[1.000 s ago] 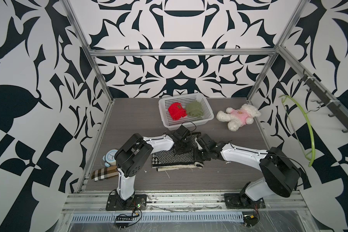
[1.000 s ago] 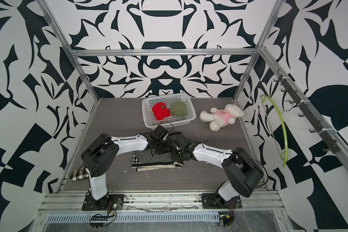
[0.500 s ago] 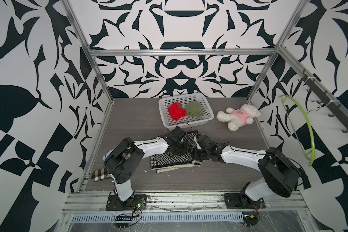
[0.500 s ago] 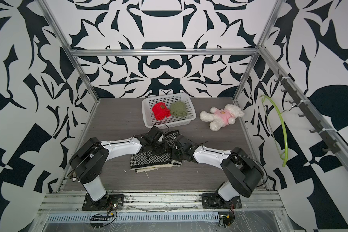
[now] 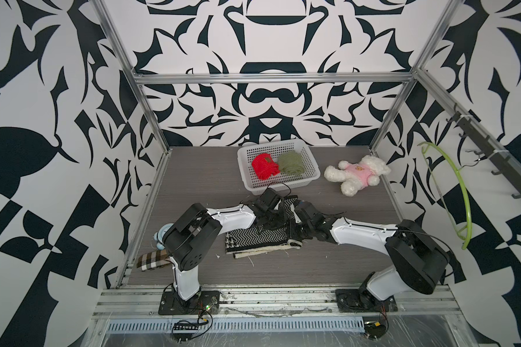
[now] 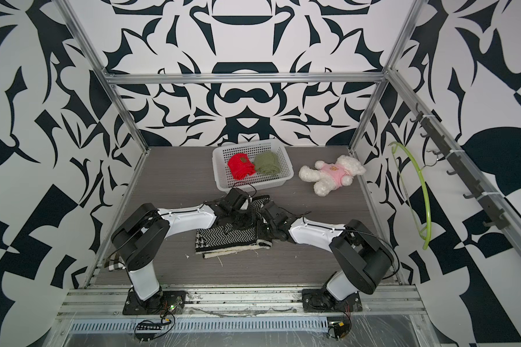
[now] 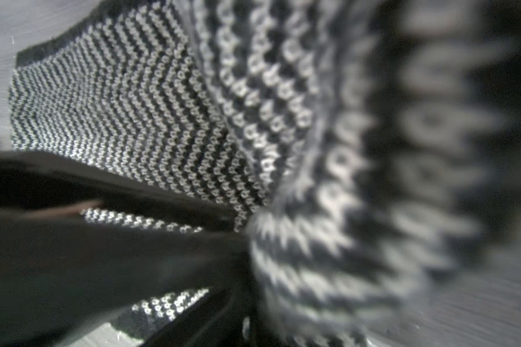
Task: Roll up the scarf and place it into the basket
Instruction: Roll the scarf at the center of the board.
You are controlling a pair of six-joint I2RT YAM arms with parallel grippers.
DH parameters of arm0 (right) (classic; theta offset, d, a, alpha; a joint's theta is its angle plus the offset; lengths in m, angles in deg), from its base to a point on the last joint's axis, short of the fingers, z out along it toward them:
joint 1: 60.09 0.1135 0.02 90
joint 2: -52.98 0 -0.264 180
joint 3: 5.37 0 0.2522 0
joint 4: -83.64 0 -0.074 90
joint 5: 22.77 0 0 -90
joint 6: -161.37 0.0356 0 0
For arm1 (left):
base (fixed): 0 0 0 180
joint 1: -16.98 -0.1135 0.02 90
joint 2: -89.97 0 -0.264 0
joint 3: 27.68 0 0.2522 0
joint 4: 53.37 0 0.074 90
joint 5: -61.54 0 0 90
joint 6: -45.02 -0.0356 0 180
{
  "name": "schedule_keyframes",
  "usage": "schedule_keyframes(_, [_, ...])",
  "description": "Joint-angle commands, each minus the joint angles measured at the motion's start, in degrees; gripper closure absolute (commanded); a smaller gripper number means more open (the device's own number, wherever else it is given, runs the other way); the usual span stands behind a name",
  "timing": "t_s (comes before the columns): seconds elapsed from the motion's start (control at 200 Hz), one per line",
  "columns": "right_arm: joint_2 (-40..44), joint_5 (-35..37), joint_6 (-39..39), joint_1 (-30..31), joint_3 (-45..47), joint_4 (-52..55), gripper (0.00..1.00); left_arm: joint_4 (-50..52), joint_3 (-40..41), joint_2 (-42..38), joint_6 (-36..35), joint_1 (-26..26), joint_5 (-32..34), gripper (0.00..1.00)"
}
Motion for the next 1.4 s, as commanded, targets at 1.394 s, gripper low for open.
schedule_keyframes(1.394, [-12.10, -9.29, -14.55, -5.11, -25.25, 10.62, 1.00, -1.69, 12.13, -5.70, 0.22, -5.67, 1.85, 1.00])
